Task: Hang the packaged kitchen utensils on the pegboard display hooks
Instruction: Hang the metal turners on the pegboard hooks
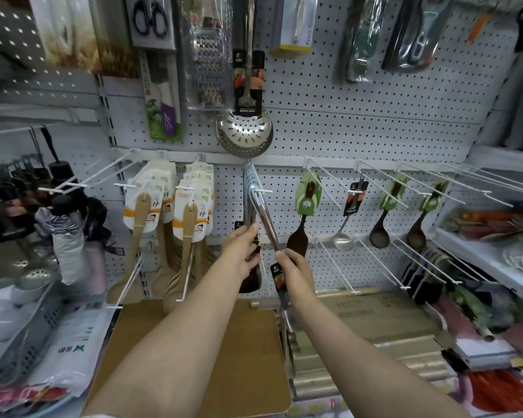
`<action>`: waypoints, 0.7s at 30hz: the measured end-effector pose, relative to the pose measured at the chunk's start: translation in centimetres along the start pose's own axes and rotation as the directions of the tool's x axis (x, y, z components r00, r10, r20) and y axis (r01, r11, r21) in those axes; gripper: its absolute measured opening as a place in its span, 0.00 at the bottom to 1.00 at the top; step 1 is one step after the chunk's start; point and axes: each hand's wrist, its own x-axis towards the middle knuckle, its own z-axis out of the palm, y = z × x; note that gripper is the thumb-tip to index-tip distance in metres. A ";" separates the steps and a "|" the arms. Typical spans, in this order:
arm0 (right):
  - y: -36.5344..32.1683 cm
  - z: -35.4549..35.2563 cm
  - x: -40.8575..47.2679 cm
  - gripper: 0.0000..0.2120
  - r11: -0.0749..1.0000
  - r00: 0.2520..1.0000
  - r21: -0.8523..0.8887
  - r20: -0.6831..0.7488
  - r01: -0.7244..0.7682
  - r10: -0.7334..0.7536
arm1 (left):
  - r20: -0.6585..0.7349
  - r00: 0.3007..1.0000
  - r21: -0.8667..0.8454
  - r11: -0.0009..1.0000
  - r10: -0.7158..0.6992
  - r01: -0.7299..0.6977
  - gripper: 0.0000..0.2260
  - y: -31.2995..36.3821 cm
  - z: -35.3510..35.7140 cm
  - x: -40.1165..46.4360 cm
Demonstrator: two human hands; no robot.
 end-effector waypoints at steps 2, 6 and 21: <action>0.1 0.5 -0.8 0.04 1.000 1.000 -0.004 0.012 -0.002 0.002 | 0.001 1.000 -0.012 1.000 -0.013 0.013 0.16 -0.5 -1.0 -1.1; 0.8 2.1 -2.4 0.13 1.000 0.998 0.011 0.061 -0.027 0.026 | -0.029 0.999 -0.052 0.998 -0.036 0.034 0.13 -1.4 -4.0 -3.5; 3.7 22.0 -13.3 0.14 0.959 0.841 -0.038 0.473 -0.279 0.264 | -0.413 0.911 -0.239 0.965 -0.004 -0.104 0.21 1.9 -27.1 -15.9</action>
